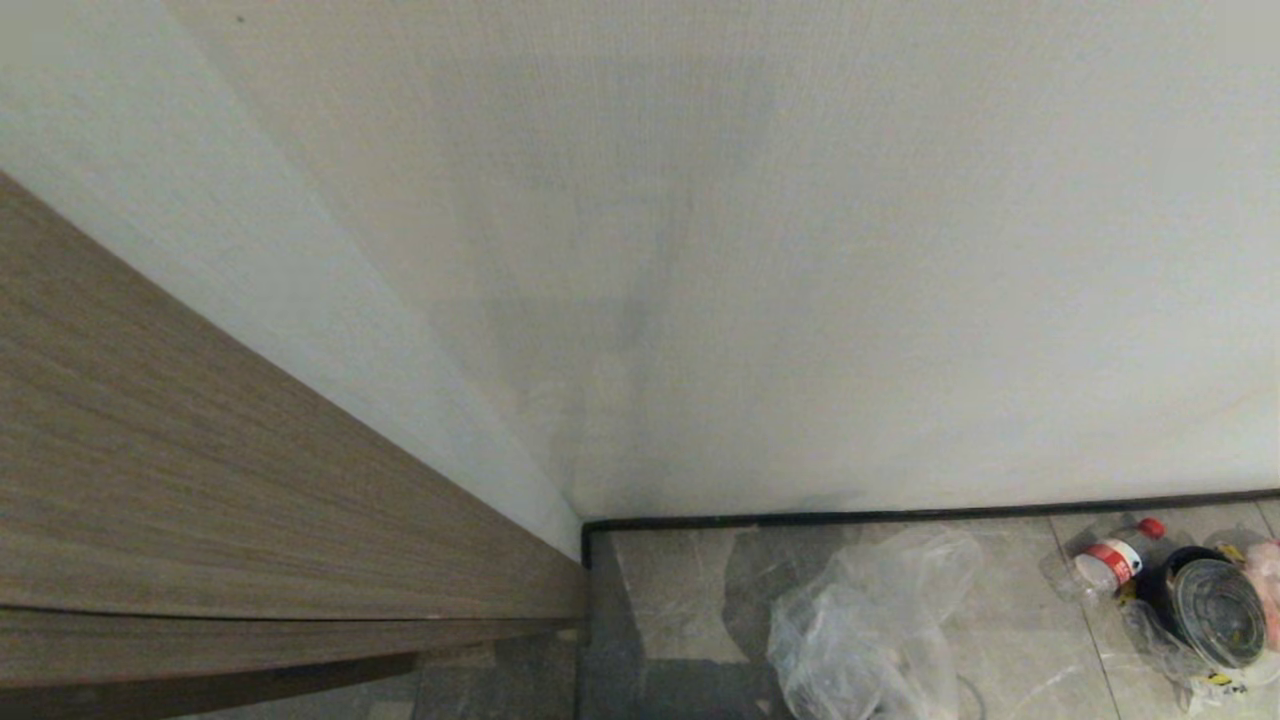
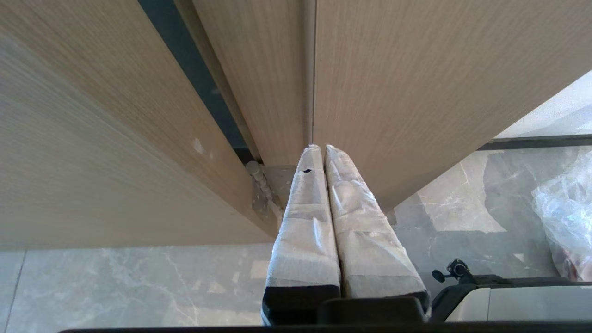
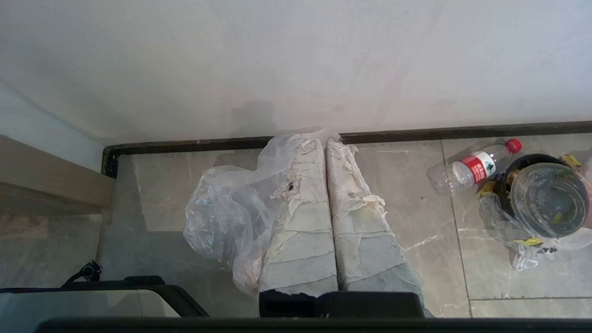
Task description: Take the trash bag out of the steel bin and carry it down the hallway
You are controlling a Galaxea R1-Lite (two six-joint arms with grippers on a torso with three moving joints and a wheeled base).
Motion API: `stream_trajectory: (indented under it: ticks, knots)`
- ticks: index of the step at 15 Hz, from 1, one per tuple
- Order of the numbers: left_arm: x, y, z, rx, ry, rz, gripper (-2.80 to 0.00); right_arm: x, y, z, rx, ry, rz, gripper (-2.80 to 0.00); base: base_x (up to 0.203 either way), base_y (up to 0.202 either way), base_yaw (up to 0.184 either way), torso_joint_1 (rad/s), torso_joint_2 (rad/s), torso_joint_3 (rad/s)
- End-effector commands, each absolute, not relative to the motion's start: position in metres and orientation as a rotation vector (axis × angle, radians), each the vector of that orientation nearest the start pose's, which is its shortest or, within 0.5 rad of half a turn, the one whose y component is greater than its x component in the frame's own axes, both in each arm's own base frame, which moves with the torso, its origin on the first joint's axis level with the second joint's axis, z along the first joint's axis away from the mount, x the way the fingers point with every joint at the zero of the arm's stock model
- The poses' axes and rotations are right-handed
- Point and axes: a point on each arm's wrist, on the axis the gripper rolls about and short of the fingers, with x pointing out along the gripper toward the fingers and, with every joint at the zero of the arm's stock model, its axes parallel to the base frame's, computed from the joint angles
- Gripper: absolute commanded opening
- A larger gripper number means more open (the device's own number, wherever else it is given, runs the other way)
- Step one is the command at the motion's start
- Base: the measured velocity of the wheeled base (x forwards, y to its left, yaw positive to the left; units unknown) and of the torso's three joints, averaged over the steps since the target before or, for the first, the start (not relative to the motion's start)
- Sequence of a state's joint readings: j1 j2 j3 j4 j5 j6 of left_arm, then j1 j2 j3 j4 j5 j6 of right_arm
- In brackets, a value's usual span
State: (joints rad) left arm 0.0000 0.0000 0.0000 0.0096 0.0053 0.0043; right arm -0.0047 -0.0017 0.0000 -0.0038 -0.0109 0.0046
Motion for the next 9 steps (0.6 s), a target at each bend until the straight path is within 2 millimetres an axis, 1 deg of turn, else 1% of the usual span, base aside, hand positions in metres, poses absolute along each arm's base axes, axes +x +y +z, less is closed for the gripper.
stream_trajectory:
  ticks: [1, 7, 9]
  knots:
    - [-0.0228, 0.0001, 0.0745, 0.005, 0.01, 0.006, -2.8, -0.0227, -0.0001, 0.0751, 0.005, -0.003, -0.015, -2.8, 0.0, 0.0, 0.0, 0.0, 0.0, 0.0]
    - [-0.0228, 0.0001, 0.0748, 0.002, 0.006, 0.005, -2.8, -0.0227, -0.0001, 0.0751, 0.005, -0.003, -0.015, -2.8, 0.0, 0.0, 0.0, 0.0, 0.0, 0.0]
    - [-0.0229, 0.0001, 0.0748, -0.005, 0.005, 0.005, -2.8, -0.0227, -0.0001, 0.0751, 0.005, -0.003, -0.015, -2.8, 0.0, 0.0, 0.0, 0.005, 0.0, 0.113]
